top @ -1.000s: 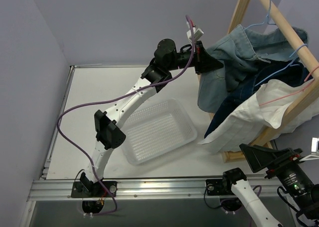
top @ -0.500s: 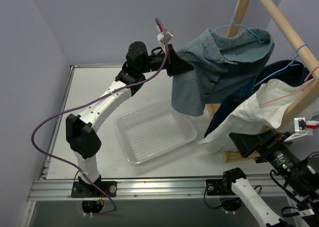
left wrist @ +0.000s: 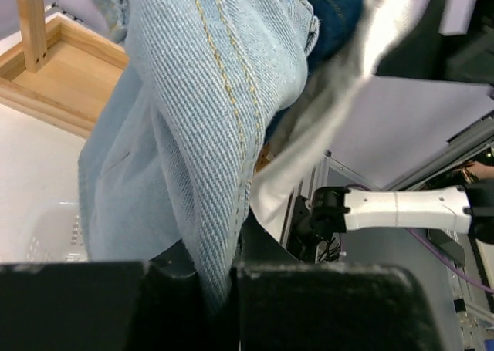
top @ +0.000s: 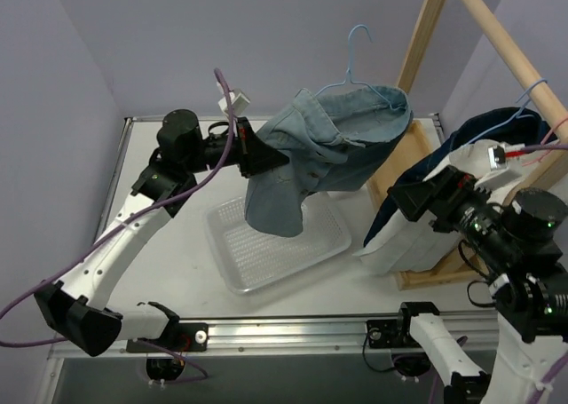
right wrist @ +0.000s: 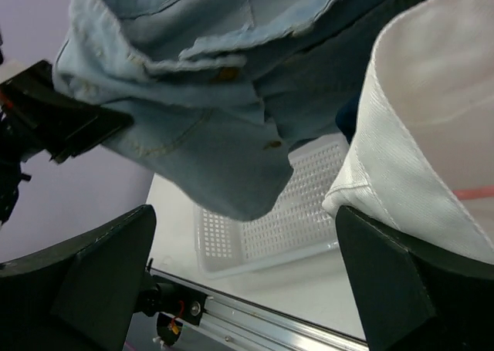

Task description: Remove the skirt from the hanger

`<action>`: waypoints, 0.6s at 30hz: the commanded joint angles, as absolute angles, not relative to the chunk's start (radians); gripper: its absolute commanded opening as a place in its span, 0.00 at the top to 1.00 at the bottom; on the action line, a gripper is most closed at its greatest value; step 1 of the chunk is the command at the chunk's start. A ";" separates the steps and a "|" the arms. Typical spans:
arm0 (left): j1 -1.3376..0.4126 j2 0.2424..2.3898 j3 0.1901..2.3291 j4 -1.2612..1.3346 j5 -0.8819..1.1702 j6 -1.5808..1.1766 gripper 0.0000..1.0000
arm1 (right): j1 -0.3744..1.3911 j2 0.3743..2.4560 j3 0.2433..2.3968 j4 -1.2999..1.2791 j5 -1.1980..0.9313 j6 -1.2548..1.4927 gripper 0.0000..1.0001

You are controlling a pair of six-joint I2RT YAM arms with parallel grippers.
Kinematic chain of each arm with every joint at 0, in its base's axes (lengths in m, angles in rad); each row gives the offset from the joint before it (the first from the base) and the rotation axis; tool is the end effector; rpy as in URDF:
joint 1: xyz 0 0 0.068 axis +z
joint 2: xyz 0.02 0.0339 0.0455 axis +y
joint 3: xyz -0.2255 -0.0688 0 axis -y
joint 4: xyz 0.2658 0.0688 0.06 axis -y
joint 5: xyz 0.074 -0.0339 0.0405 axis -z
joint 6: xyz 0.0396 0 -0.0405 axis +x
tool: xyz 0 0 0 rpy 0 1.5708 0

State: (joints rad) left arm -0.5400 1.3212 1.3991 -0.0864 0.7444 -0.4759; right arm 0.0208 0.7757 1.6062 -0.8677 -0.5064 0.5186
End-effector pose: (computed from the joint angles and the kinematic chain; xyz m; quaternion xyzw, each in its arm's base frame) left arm 0.2673 -0.1915 0.4116 0.2771 0.6529 -0.5447 0.4475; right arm 0.1021 0.0213 0.5041 0.0033 0.7185 0.3528 0.5994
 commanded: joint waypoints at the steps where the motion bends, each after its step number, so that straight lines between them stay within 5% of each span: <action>1: -0.538 1.197 1.437 -0.145 0.764 -0.416 0.98 | -0.025 0.828 1.652 -0.711 -0.675 0.508 0.03; 14: -0.543 1.091 1.385 -0.388 0.756 -0.341 0.98 | -0.028 1.022 1.628 -0.413 -0.736 0.618 0.06; 18: -0.545 1.114 1.394 -0.428 0.755 -0.327 0.98 | 0.144 1.071 1.640 -0.410 -0.593 0.571 0.06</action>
State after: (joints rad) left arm -0.5426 1.1179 1.3708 -0.4545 0.7601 -0.3588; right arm 0.0322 1.0344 1.6390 -0.5079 -0.6502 0.5835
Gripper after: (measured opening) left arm 0.076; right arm 0.940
